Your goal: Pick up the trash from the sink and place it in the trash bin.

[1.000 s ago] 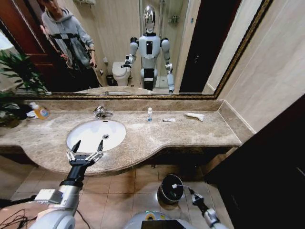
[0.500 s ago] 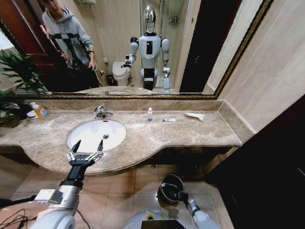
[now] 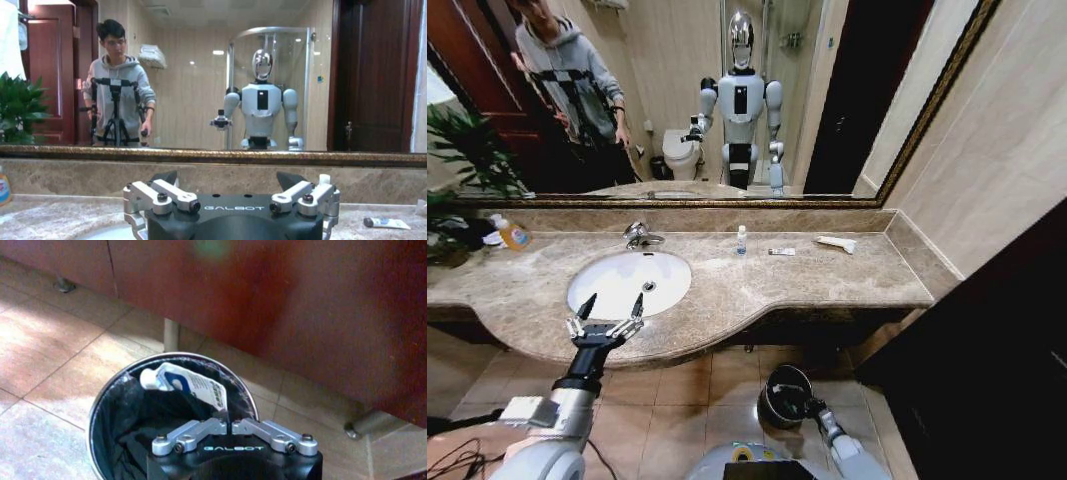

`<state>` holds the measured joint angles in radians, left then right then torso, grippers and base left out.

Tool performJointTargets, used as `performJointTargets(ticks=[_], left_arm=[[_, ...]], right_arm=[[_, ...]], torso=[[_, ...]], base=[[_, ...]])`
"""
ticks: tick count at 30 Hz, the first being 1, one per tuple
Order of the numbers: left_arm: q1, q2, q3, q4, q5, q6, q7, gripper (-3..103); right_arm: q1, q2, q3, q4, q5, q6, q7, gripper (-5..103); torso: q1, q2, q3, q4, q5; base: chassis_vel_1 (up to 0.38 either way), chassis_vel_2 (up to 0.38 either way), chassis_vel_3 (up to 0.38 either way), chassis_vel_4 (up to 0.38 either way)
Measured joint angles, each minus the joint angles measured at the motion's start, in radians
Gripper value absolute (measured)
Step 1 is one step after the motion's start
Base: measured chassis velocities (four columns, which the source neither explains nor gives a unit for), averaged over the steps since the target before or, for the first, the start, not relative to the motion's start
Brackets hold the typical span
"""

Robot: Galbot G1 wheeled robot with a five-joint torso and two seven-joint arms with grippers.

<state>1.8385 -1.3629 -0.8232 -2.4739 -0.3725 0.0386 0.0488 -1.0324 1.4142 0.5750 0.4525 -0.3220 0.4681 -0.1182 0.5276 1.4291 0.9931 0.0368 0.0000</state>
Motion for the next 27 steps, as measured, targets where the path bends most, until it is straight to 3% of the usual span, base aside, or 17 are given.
performJointTargets(ticks=[5,6,8,11,12,14,16,23,25,27], left_arm=[[0.000,0.000,0.000,0.000,0.000,0.000,0.000,100],[0.000,0.000,0.000,0.000,0.000,0.000,0.000,100],[0.000,0.000,0.000,0.000,0.000,0.000,0.000,100],[0.000,0.000,0.000,0.000,0.000,0.000,0.000,100],[0.000,0.000,0.000,0.000,0.000,0.000,0.000,100],[0.000,0.000,0.000,0.000,0.000,0.000,0.000,100],[0.000,0.000,0.000,0.000,0.000,0.000,0.000,100],[0.000,0.000,0.000,0.000,0.000,0.000,0.000,100],[0.000,0.000,0.000,0.000,0.000,0.000,0.000,100],[0.000,0.000,0.000,0.000,0.000,0.000,0.000,100]], right_arm=[[0.002,-0.008,-0.001,-0.002,0.005,-0.007,-0.002,-3],[0.002,-0.010,-0.001,-0.002,0.010,-0.008,-0.003,8],[0.003,-0.010,-0.001,-0.002,0.012,-0.008,-0.004,8],[0.002,-0.010,-0.001,0.000,0.021,-0.006,-0.009,24],[0.002,-0.010,-0.001,0.000,0.021,-0.006,-0.009,24],[0.000,-0.009,-0.001,0.002,0.022,-0.005,-0.009,35],[-0.001,-0.009,-0.001,0.002,0.022,-0.004,-0.009,35],[-0.010,-0.009,0.001,0.016,0.023,0.001,-0.008,67],[-0.013,-0.010,0.002,0.019,0.024,0.002,-0.008,67],[-0.018,-0.011,0.002,0.023,0.025,0.005,-0.008,78]], torso=[[0.000,0.000,0.000,0.0000,0.0000],[0.000,0.000,0.000,0.0000,0.0001],[0.000,0.000,0.000,0.0000,0.0000],[0.000,0.000,0.000,0.0000,0.0001],[0.000,0.000,0.000,0.0000,0.0001],[0.000,0.000,0.000,0.0000,0.0001],[0.000,0.000,0.000,0.0000,0.0001],[0.000,0.000,0.000,0.0000,0.0000],[0.000,0.000,0.000,0.0000,0.0000],[0.000,0.000,0.000,0.0000,0.0000]], base=[[0.000,0.000,0.000,0.000],[0.000,0.000,0.000,0.000],[0.000,0.000,0.000,0.000],[0.000,0.000,0.000,0.000],[0.000,0.000,0.000,0.000],[0.000,0.000,0.000,0.000],[0.000,0.000,0.000,0.000],[0.000,0.000,0.000,0.000],[0.000,0.000,0.000,0.000],[0.000,0.000,0.000,0.000]])
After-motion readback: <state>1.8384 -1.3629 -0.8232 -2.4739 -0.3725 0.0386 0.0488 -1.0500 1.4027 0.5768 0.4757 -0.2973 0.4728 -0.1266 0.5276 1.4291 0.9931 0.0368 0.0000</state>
